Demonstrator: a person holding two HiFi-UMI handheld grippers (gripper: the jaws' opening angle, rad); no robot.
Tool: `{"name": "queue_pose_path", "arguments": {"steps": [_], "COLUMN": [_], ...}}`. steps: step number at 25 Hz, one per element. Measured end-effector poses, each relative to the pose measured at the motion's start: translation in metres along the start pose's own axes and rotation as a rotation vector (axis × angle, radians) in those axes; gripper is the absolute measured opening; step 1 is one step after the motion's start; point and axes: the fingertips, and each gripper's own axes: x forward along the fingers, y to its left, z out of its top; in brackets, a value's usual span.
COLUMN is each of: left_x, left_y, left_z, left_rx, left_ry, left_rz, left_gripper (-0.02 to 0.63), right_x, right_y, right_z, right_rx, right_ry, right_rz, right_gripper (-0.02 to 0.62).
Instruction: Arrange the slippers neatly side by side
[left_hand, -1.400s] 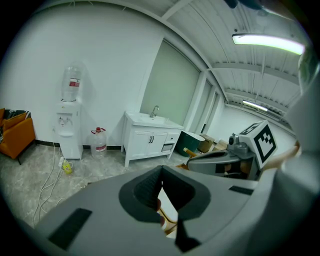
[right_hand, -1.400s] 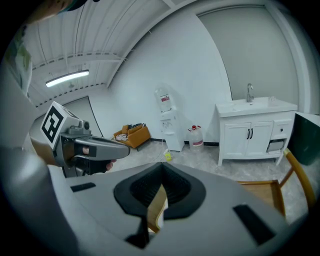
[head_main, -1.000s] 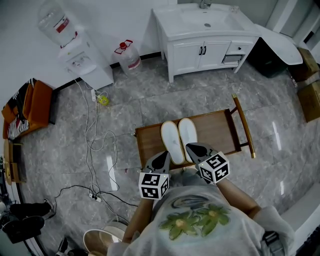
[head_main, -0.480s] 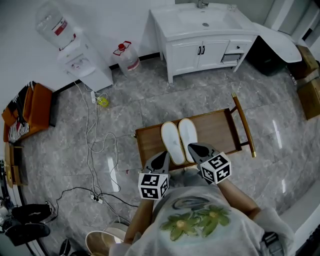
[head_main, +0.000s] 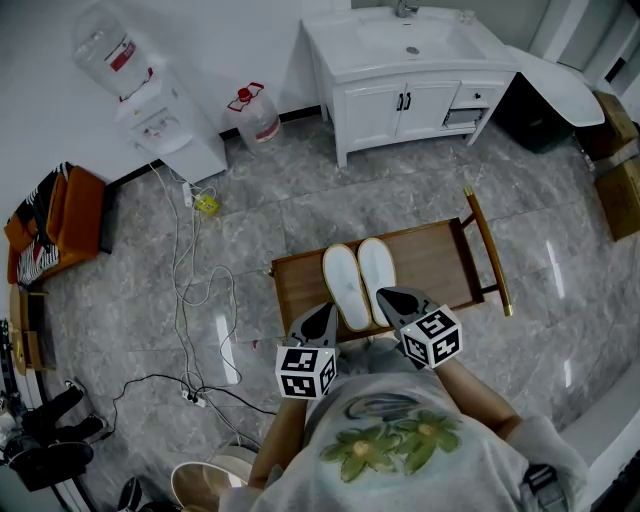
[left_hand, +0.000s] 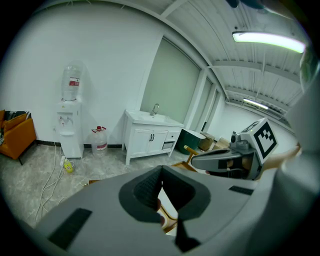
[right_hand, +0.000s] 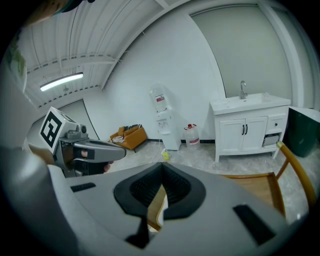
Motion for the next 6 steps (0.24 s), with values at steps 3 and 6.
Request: {"name": "queue_pose_path", "arguments": {"steps": [3, 6], "left_x": [0.0011, 0.0026], "left_y": [-0.001, -0.0032], "left_z": [-0.0014, -0.0025], "left_rx": [-0.001, -0.001], "left_ry": [0.001, 0.002], "left_rz": [0.0, -0.001], "left_gripper": [0.015, 0.014], "right_x": [0.0002, -0.0003], "right_y": [-0.0017, -0.0038], "right_z": [-0.0007, -0.0019], "right_rx": [0.0, 0.001], "right_ry": [0.0, 0.0], "right_rz": [-0.001, -0.001], "right_gripper": [0.005, 0.006]}}
